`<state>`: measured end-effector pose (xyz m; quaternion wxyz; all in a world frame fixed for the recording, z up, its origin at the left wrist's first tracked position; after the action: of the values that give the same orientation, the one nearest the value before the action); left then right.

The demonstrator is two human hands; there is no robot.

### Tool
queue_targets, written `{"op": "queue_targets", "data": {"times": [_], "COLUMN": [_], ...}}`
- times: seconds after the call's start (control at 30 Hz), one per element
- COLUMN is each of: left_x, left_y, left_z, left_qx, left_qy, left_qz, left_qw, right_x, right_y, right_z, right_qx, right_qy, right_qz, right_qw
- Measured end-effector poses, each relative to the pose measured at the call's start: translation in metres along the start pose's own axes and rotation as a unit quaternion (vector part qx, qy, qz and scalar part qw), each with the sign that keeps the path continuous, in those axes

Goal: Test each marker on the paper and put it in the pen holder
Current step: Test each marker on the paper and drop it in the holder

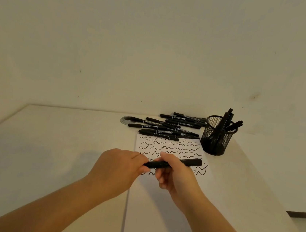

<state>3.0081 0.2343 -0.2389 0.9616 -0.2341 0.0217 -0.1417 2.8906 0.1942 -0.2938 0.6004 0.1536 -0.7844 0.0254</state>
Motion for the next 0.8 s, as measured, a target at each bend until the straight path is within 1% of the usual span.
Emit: {"op": "queue_targets", "data": {"times": [0.07,0.1,0.13,0.17,0.27,0.4,0.5,0.53,0.57,0.6,0.63,0.67,0.7,0.73,0.77,0.8], "left_x": [0.001,0.000,0.002,0.005,0.004,0.006,0.003,0.004,0.007,0.014,0.027,0.041,0.054,0.063,0.069,0.072], "left_y": [0.007,0.009,0.009,0.012,0.014,0.016,0.018,0.020,0.023,0.027,0.031,0.035,0.039,0.040,0.038,0.034], "left_z": [0.002,0.002,0.002,0.001,-0.001,-0.001,-0.006,-0.007,-0.009,-0.012,-0.015,-0.020,-0.025,-0.029,-0.032,-0.035], "left_qx": [0.023,0.055,0.065,0.074,0.144,0.206,0.255,0.273,0.282,0.278,0.260,0.233,0.203,0.175,0.151,0.135], "left_qy": [0.021,0.041,0.067,0.106,0.208,0.352,0.416,0.442,0.470,0.499,0.532,0.567,0.592,0.603,0.593,0.572], "left_qz": [0.008,0.025,0.048,0.073,0.106,0.143,0.148,0.153,0.165,0.190,0.238,0.296,0.342,0.363,0.363,0.352], "left_qw": [0.999,0.997,0.994,0.989,0.962,0.902,0.860,0.841,0.820,0.798,0.770,0.732,0.701,0.689,0.703,0.729], "right_x": [0.003,0.005,0.008,0.011,0.017,0.024,0.026,0.029,0.035,0.043,0.053,0.061,0.064,0.062,0.055,0.046], "right_y": [0.004,0.005,0.006,0.007,0.007,0.007,0.006,0.003,-0.001,-0.005,-0.009,-0.012,-0.013,-0.013,-0.013,-0.012], "right_z": [-0.001,-0.001,-0.001,-0.002,-0.005,-0.006,-0.010,-0.005,0.004,0.019,0.035,0.049,0.056,0.056,0.049,0.038], "right_qx": [0.017,0.025,0.032,0.038,0.051,0.071,0.084,0.071,0.045,0.017,-0.005,-0.015,-0.012,0.004,0.033,0.063], "right_qy": [0.018,0.021,0.022,0.025,0.042,0.053,0.064,0.049,0.008,-0.048,-0.093,-0.099,-0.068,-0.011,0.060,0.126], "right_qz": [-0.005,-0.003,0.000,0.004,0.014,0.033,0.050,0.062,0.075,0.097,0.125,0.150,0.164,0.166,0.163,0.158], "right_qw": [1.000,0.999,0.999,0.999,0.998,0.995,0.993,0.994,0.996,0.994,0.988,0.984,0.984,0.986,0.984,0.977]}}
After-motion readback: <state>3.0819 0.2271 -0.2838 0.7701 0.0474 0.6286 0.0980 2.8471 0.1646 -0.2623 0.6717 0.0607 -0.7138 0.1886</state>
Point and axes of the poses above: each hand's wrist, its own y-axis away from the middle knuckle, its own z-axis out of the back of the hand, x = y × z, the point moved 6 cm from there along -y, towards the middle knuckle, and after that the axes turned 7 degrees about z, right-handed, at the moved point
